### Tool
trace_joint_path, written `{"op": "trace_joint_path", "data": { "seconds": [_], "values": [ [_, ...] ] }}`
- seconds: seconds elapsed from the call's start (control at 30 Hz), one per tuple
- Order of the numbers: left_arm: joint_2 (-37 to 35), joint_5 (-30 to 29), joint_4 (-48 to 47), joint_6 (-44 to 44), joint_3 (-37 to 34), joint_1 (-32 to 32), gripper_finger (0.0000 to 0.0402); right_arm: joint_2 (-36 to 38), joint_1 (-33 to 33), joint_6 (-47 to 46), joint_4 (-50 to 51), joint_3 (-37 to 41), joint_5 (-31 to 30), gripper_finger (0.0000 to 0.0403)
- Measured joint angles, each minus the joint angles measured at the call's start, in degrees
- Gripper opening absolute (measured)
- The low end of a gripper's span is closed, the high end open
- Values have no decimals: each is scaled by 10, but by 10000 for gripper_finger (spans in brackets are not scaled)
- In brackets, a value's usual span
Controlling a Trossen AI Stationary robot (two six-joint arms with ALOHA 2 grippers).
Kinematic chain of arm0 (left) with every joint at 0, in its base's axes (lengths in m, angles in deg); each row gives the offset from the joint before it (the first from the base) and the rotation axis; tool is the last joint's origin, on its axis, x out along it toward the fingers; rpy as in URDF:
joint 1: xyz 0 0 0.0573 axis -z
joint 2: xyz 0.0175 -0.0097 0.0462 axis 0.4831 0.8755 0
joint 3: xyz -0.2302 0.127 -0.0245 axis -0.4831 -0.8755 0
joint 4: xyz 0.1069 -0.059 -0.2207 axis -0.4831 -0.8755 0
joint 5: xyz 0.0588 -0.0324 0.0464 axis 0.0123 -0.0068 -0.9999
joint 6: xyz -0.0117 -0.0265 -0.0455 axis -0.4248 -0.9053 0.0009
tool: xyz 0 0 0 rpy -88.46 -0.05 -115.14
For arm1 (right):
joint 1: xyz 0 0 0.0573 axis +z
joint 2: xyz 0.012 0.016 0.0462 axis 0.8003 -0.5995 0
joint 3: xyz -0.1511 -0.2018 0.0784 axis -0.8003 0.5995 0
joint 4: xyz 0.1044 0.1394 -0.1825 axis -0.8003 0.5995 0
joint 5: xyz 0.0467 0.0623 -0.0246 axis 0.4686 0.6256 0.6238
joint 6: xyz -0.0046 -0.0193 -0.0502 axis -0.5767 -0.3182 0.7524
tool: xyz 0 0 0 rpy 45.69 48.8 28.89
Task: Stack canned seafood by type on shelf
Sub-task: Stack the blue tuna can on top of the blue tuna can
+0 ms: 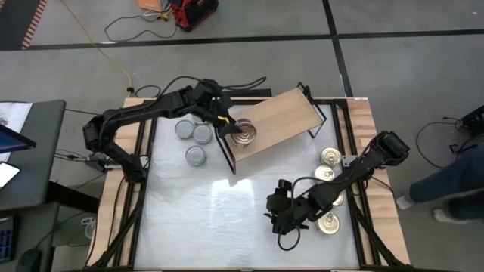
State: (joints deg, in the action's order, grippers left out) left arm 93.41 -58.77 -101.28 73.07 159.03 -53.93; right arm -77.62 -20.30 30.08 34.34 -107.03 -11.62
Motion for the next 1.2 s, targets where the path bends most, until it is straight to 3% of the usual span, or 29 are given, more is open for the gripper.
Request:
{"op": "trace_joint_path", "data": {
  "seconds": [0.43,0.77,1.2],
  "values": [
    [0,33,3,14,0,0,191,0,0,1,0,0,0,285],
    [0,27,-20,20,0,0,192,0,0,5,-8,0,0,285],
    [0,4,-24,63,0,0,240,0,0,5,-9,0,0,285]
  ]
}}
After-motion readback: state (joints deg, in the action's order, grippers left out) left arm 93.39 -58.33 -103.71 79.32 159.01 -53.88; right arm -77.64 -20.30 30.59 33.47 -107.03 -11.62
